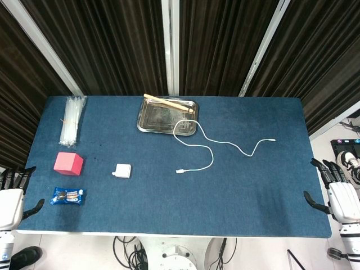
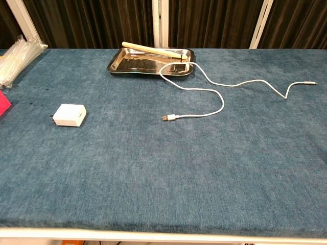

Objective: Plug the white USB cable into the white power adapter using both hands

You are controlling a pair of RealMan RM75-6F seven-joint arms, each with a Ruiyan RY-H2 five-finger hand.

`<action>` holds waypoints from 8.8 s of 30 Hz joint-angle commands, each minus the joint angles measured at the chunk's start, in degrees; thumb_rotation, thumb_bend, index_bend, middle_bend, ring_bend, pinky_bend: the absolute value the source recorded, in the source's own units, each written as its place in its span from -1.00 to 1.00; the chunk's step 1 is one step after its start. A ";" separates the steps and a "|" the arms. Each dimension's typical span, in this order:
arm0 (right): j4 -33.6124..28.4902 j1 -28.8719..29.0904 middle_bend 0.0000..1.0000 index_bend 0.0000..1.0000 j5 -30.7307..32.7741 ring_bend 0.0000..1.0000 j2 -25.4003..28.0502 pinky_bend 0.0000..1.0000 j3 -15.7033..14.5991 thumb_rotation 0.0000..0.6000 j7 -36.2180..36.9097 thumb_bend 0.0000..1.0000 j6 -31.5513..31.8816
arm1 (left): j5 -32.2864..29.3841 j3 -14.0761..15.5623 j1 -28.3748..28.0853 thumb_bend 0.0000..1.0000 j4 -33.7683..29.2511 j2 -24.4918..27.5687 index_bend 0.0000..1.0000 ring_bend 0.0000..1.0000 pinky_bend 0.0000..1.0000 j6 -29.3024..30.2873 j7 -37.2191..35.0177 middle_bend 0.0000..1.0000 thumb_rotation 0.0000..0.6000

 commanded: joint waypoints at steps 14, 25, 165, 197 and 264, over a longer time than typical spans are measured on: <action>-2.64 4.40 -0.70 -0.97 -1.52 -0.93 0.81 -0.96 0.18 1.00 -2.59 -0.46 -5.28 | -1.22 -0.90 -1.49 -0.58 -0.35 -0.09 -0.78 -0.95 -1.00 -2.45 0.19 -0.71 1.00; -14.01 19.24 -0.58 -0.94 6.93 -0.89 -3.69 -0.93 6.55 1.00 -21.87 -1.00 -23.96 | 0.24 -0.67 -1.65 -0.58 0.07 -0.16 -0.78 -0.95 -1.00 -2.08 -0.53 -0.71 1.00; 3.46 37.19 -0.03 0.14 16.59 -0.39 -28.21 -0.86 7.62 1.00 -38.62 -0.24 -27.59 | 4.57 -4.74 -21.34 -0.62 -2.03 2.59 -0.77 -0.95 -1.00 -24.98 -0.21 -0.72 1.00; -6.90 39.27 0.04 0.15 26.45 -0.36 -18.09 -0.83 10.92 1.00 -45.85 -0.23 -26.69 | -10.91 -5.09 -39.73 -0.62 11.17 -18.60 -0.75 -0.92 -1.00 -43.20 5.78 -0.69 1.00; -3.80 48.62 0.03 0.19 44.88 -0.31 -31.87 -0.78 14.54 1.00 -54.67 -0.22 -26.45 | -43.43 -10.44 -48.44 -0.48 2.27 -20.34 -0.14 -0.37 -0.68 -33.30 24.74 -0.09 1.00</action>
